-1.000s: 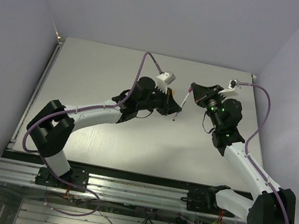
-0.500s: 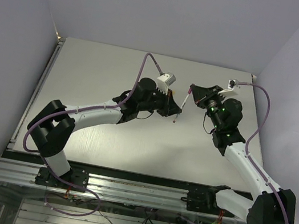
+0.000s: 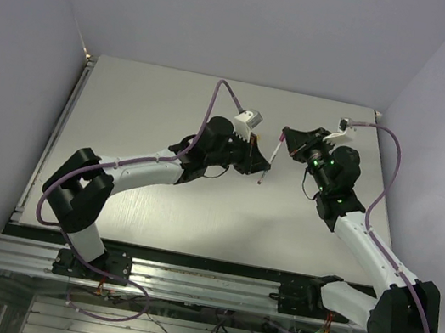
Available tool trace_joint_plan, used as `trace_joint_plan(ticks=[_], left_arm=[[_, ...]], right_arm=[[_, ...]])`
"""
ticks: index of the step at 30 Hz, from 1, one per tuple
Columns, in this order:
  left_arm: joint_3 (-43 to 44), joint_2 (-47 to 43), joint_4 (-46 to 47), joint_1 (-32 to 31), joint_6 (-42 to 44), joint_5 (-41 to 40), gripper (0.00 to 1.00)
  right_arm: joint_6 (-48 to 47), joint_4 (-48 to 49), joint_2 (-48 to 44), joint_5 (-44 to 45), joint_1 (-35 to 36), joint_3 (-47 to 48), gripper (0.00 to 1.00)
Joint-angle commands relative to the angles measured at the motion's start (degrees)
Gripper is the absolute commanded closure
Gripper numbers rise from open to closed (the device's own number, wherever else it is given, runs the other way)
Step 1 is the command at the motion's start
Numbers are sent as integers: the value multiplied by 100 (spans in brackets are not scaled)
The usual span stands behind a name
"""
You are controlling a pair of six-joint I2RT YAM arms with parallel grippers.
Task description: Insert the pens into the pen caps
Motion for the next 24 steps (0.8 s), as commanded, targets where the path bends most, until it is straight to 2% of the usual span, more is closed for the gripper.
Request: trace_joint_plan(ticks=[1, 24], left_arm=[[175, -76, 685, 25, -45, -73, 93], [4, -203, 576, 27, -21, -411, 93]], right_arm=[[-124, -373, 41, -314, 46, -134, 100], [-246, -280, -230, -151, 42, -136, 100]])
